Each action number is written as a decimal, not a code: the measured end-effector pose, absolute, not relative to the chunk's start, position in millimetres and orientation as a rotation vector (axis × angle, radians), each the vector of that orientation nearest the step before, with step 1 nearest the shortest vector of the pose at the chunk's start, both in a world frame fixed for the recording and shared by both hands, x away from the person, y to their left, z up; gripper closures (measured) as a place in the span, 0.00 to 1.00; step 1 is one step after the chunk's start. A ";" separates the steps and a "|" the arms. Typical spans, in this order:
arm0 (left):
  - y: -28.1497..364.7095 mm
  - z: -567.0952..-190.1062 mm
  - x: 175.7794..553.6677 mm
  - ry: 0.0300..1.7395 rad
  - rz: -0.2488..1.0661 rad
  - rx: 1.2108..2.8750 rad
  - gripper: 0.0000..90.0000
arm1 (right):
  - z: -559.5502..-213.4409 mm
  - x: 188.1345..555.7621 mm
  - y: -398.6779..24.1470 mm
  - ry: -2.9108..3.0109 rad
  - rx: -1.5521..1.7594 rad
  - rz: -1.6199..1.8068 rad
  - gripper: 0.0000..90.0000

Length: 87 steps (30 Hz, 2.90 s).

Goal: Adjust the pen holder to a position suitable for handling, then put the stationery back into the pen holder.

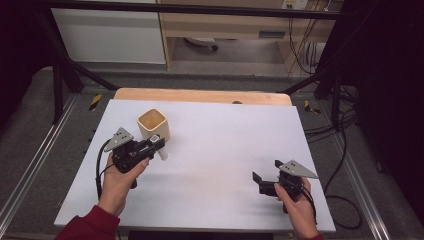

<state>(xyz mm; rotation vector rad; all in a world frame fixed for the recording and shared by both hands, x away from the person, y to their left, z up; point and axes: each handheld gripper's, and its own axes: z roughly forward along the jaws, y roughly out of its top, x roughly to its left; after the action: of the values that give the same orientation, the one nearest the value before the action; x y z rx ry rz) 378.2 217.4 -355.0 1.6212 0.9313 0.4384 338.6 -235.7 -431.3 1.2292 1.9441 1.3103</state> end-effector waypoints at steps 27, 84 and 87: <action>199.0 -319.2 405.0 0.904 0.484 1.683 0.79 | -432.6 339.7 -229.3 1.973 1.175 1.344 0.03; 229.3 -277.5 478.8 1.009 0.641 1.601 0.79 | -433.7 341.8 -222.3 2.000 1.196 1.365 0.03; 234.5 -280.5 480.7 1.016 0.641 1.604 0.79 | -433.5 340.9 -221.7 1.999 1.198 1.360 0.03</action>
<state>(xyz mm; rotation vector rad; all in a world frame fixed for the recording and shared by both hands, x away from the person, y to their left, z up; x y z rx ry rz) 480.7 234.5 -280.5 1.6041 1.0160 0.6411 340.9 -221.7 -433.5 1.1980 1.9988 1.3602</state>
